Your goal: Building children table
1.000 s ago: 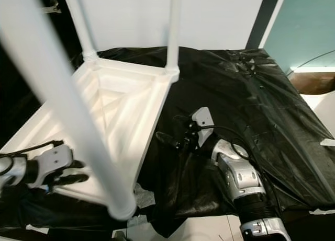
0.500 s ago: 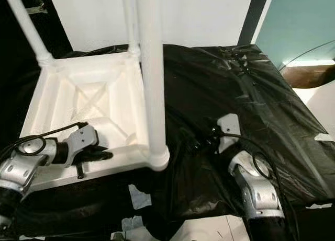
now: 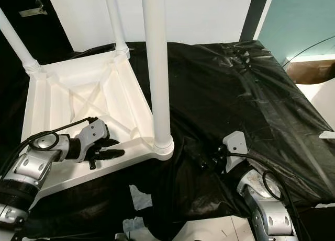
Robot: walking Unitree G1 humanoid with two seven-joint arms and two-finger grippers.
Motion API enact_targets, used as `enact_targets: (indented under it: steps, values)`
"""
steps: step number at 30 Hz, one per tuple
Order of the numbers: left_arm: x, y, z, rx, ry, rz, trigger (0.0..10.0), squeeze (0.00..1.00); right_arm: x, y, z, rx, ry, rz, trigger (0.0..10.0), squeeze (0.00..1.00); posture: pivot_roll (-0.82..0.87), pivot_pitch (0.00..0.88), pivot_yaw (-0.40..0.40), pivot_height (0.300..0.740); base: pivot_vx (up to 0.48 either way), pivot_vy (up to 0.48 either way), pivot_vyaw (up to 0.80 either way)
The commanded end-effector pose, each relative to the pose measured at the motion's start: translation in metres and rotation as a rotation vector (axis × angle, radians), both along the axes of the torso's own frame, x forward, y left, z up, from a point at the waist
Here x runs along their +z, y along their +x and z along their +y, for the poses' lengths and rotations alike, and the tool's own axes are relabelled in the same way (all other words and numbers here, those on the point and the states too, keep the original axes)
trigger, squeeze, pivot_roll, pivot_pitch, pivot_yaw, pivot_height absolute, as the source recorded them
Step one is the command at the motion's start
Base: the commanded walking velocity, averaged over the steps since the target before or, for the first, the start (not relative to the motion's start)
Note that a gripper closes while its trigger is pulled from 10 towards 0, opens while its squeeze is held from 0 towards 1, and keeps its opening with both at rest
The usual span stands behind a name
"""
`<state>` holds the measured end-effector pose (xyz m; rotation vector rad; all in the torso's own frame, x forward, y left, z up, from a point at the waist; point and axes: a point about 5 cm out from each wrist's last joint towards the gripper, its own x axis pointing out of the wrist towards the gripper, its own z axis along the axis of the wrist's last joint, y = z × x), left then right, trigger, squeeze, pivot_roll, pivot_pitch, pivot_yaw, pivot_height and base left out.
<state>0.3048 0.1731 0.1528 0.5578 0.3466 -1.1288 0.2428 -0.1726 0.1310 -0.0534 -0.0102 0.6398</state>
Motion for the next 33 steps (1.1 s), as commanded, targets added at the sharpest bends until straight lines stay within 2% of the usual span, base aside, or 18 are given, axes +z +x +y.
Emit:
enact_targets:
  steps: [1, 5, 7, 9, 12, 14, 16, 17, 18, 19, 20, 21, 22, 23, 25, 27, 29, 33]
  values:
    - [0.011, 0.003, 0.003, 0.182, -0.055, -0.127, 10.0, 0.00, 0.001, -0.002, 0.009, 0.087, -0.003, 0.016, 10.0, 0.00, 0.09, 0.098, 0.017, 0.740, 0.000, 0.000, 0.00]
    - [0.021, -0.002, 0.003, 0.188, -0.087, -0.143, 10.0, 0.00, 0.003, 0.000, 0.016, 0.145, -0.002, 0.023, 10.0, 0.00, 0.11, 0.096, 0.006, 0.740, 0.000, 0.000, 0.00]
    - [0.037, -0.007, 0.010, 0.249, -0.130, -0.183, 10.0, 0.00, 0.007, 0.005, 0.023, 0.189, 0.002, 0.013, 10.0, 0.00, 0.12, 0.095, 0.001, 0.740, 0.000, 0.000, 0.00]
    - [0.037, -0.007, 0.010, 0.249, -0.130, -0.183, 10.0, 0.00, 0.007, 0.005, 0.023, 0.189, 0.002, 0.013, 10.0, 0.00, 0.12, 0.095, 0.001, 0.740, 0.000, 0.000, 0.00]
    - [0.050, -0.017, 0.016, 0.289, -0.185, -0.209, 10.0, 0.00, 0.009, 0.011, 0.029, 0.230, 0.007, 0.009, 10.0, 0.00, 0.13, 0.095, 0.007, 0.740, 0.000, 0.000, 0.00]
    - [0.050, -0.017, 0.016, 0.289, -0.185, -0.209, 10.0, 0.00, 0.009, 0.011, 0.029, 0.230, 0.007, 0.009, 10.0, 0.00, 0.13, 0.095, 0.007, 0.740, 0.000, 0.000, 0.00]
    - [0.056, -0.024, 0.023, 0.378, -0.250, -0.237, 10.0, 0.00, 0.012, 0.016, 0.035, 0.272, 0.013, 0.004, 10.0, 0.00, 0.13, 0.094, 0.008, 0.740, 0.000, 0.000, 0.00]
    - [0.056, -0.024, 0.023, 0.378, -0.250, -0.237, 10.0, 0.00, 0.012, 0.016, 0.035, 0.272, 0.013, 0.004, 10.0, 0.00, 0.13, 0.094, 0.008, 0.740, 0.000, 0.000, 0.00]
    - [0.060, -0.026, 0.026, 0.428, -0.276, -0.268, 10.0, 0.00, 0.013, 0.017, 0.039, 0.298, 0.016, 0.003, 10.0, 0.00, 0.13, 0.093, 0.008, 0.740, 0.000, 0.000, 0.00]
    - [0.060, -0.026, 0.026, 0.428, -0.276, -0.268, 10.0, 0.00, 0.013, 0.017, 0.039, 0.298, 0.016, 0.003, 10.0, 0.00, 0.13, 0.093, 0.008, 0.740, 0.000, 0.000, 0.00]
    - [0.065, -0.026, 0.032, 0.491, -0.294, -0.318, 10.0, 0.00, 0.014, 0.018, 0.043, 0.320, 0.013, -0.001, 10.0, 0.00, 0.13, 0.096, 0.012, 0.740, 0.000, 0.000, 0.00]
    - [0.065, -0.026, 0.032, 0.491, -0.294, -0.318, 10.0, 0.00, 0.014, 0.018, 0.043, 0.320, 0.013, -0.001, 10.0, 0.00, 0.13, 0.096, 0.012, 0.740, 0.000, 0.000, 0.00]
    - [0.084, -0.024, 0.046, 0.638, -0.387, -0.437, 10.0, 0.00, 0.015, 0.023, 0.046, 0.342, 0.005, -0.009, 10.0, 0.00, 0.13, 0.094, 0.015, 0.740, 0.000, 0.000, 0.00]
    - [0.089, -0.024, 0.052, 0.687, -0.427, -0.448, 10.0, 0.00, 0.016, 0.024, 0.047, 0.348, 0.002, -0.011, 10.0, 0.00, 0.13, 0.093, 0.019, 0.740, 0.000, 0.000, 0.00]
    - [0.089, -0.024, 0.052, 0.687, -0.427, -0.448, 10.0, 0.00, 0.016, 0.024, 0.047, 0.348, 0.002, -0.011, 10.0, 0.00, 0.13, 0.093, 0.019, 0.740, 0.000, 0.000, 0.00]
    - [0.094, -0.026, 0.056, 0.715, -0.440, -0.487, 10.0, 0.00, 0.017, 0.026, 0.048, 0.354, 0.001, -0.013, 10.0, 0.00, 0.13, 0.093, 0.019, 0.740, 0.000, 0.000, 0.00]
    - [0.104, -0.036, 0.062, 0.782, -0.526, -0.565, 10.0, 0.00, 0.017, 0.029, 0.051, 0.389, -0.006, -0.011, 10.0, 0.00, 0.13, 0.094, 0.035, 0.740, 0.000, 0.000, 0.00]
    - [0.102, -0.044, 0.060, 0.800, -0.584, -0.528, 10.0, 0.00, 0.017, 0.033, 0.054, 0.412, -0.013, -0.013, 10.0, 0.00, 0.13, 0.094, 0.036, 0.740, 0.000, 0.000, 0.00]
